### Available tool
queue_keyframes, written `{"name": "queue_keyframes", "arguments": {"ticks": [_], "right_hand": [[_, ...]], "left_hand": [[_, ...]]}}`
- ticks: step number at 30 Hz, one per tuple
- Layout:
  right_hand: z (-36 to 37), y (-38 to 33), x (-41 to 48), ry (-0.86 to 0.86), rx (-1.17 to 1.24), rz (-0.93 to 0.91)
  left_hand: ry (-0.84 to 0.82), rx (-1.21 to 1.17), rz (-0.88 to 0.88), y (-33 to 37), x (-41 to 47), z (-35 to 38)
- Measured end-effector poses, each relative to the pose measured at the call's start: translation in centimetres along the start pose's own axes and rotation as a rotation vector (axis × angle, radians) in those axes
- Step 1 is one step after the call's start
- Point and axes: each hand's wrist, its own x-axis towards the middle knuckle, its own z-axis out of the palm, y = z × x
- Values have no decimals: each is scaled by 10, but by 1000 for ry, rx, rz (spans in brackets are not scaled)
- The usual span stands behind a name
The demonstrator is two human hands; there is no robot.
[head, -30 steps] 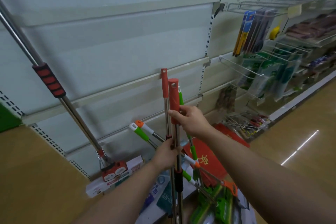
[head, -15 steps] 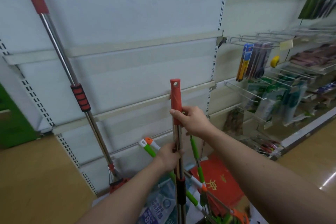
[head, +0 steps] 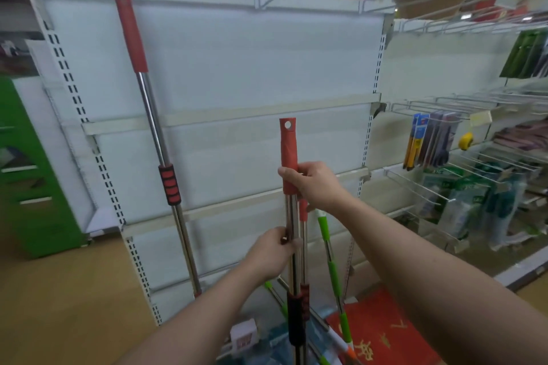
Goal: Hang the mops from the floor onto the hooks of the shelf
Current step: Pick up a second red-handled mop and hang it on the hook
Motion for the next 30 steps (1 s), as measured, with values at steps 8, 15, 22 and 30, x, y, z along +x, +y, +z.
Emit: {"name": "queue_keyframes", "arguments": {"ticks": [8,15,22,30], "right_hand": [[6,-60,10,-31,-47,-125],[24,-104,17,-61,1,-196],[51,-134,25,-51,96,-237],[74,-165,28,-24,139,-315]], "left_hand": [[107,-36,80,7,-9,-53],[210,-38,109,5,-19,-96],[299,18,104,2,-30,-136],[359,40,115,0,-41,-169]]}}
